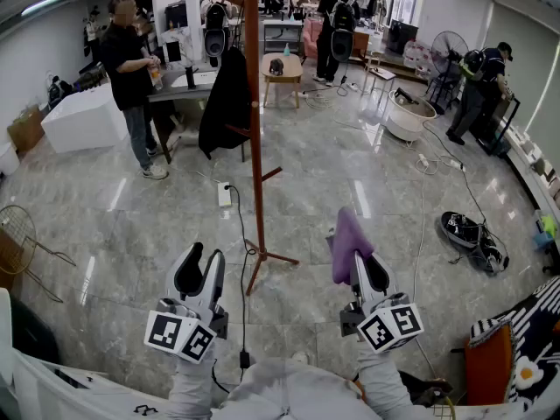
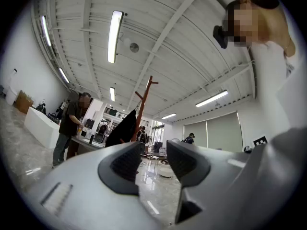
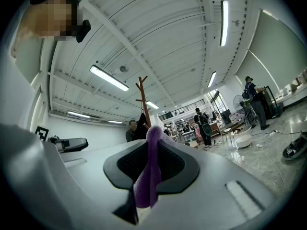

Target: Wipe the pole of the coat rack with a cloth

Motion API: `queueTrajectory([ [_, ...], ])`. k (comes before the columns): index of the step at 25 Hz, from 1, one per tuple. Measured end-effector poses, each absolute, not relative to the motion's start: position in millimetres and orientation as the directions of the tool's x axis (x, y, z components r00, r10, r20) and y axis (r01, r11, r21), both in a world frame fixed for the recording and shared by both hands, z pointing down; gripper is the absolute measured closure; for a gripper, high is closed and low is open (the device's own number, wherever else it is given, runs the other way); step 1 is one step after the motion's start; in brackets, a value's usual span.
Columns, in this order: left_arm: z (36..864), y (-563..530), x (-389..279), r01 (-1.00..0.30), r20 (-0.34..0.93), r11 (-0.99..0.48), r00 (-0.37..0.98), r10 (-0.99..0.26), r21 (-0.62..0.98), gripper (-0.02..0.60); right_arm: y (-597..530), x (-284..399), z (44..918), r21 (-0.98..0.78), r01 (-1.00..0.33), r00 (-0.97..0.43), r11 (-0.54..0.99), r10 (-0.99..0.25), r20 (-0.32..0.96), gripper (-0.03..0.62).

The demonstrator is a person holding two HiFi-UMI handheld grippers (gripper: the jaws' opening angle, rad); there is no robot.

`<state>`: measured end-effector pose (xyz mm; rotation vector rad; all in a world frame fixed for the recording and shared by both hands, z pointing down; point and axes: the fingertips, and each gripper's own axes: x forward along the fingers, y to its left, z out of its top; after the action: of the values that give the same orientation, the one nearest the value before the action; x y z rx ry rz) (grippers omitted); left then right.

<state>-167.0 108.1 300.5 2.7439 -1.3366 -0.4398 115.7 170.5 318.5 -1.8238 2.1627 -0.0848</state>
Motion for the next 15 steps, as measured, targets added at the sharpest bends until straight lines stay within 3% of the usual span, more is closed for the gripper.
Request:
queueTrajectory([
  [15, 302.5, 96.4, -160.7, -0.765, -0.226, -0.619, 0.581, -0.782, 0.179, 0.403, 158.6, 120.6, 323.2, -0.247, -0.948, -0.152, 0.198, -0.969, -0.194, 0.540],
])
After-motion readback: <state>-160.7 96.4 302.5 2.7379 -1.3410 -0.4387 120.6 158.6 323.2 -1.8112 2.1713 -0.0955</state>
